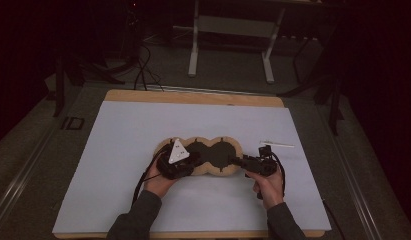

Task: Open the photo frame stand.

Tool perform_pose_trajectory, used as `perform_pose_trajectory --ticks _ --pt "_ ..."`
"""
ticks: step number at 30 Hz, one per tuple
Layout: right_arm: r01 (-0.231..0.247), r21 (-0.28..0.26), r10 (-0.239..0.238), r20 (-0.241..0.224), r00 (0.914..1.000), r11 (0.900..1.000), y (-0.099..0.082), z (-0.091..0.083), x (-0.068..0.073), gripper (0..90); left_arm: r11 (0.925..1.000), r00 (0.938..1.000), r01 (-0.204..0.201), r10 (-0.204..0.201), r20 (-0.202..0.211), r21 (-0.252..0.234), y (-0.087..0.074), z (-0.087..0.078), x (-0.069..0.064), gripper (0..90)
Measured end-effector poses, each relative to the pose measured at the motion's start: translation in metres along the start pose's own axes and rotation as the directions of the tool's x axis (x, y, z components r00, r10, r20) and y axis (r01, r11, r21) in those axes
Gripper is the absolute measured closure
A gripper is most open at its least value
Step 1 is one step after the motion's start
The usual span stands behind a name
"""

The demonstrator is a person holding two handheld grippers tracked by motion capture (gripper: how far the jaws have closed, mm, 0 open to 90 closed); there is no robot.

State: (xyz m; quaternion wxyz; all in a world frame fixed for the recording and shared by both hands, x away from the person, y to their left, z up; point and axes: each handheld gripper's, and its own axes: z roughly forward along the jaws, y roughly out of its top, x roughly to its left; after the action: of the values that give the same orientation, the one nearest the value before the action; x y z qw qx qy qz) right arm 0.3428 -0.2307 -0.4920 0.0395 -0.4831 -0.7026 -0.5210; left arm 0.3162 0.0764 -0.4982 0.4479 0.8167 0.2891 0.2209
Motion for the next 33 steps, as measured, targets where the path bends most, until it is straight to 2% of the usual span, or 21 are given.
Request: perform_pose_trajectory --ticks 7,10,17,19,21,23,29,33 --pt "-0.002 0.003 0.002 0.0 1.0 1.0 0.0 -0.002 0.0 51.8 0.9976 0.9995 -0.01 0.008 0.031 0.069 -0.001 -0.008 -0.002 43.1" --pt "0.01 0.004 -0.01 0.002 0.9999 0.9999 0.0 -0.002 0.001 52.5 0.9972 0.9979 0.017 -0.022 0.061 0.072 -0.005 -0.014 0.0 42.5" --pt "0.022 0.01 -0.022 0.013 0.9997 0.9997 -0.001 -0.002 0.001 54.1 0.9966 0.9957 0.053 -0.058 0.072 0.063 -0.018 -0.032 0.005 42.2" --pt "0.023 0.012 -0.023 0.015 0.9996 0.9997 -0.001 -0.002 0.001 54.3 0.9956 0.9935 0.079 -0.082 0.078 0.05 -0.025 -0.039 0.008 42.1" --pt "0.028 0.013 -0.028 0.017 0.9995 0.9995 -0.001 -0.003 0.002 54.3 0.9939 0.9924 0.096 -0.1 0.073 0.055 -0.029 -0.045 0.011 42.0" --pt "0.034 0.012 -0.034 0.014 0.9993 0.9993 -0.001 -0.003 0.002 54.4 0.9935 0.9931 0.093 -0.097 0.066 0.066 -0.03 -0.05 0.012 41.9" --pt "0.059 0.022 -0.06 0.024 0.9979 0.998 -0.002 -0.004 0.003 54.5 0.9936 0.9924 0.104 -0.107 0.06 0.043 -0.033 -0.066 0.016 41.9" --pt "0.079 0.027 -0.08 0.028 0.9964 0.9965 -0.003 -0.004 0.004 54.6 0.9909 0.9913 0.129 -0.13 0.022 0.04 -0.037 -0.075 0.024 42.0"
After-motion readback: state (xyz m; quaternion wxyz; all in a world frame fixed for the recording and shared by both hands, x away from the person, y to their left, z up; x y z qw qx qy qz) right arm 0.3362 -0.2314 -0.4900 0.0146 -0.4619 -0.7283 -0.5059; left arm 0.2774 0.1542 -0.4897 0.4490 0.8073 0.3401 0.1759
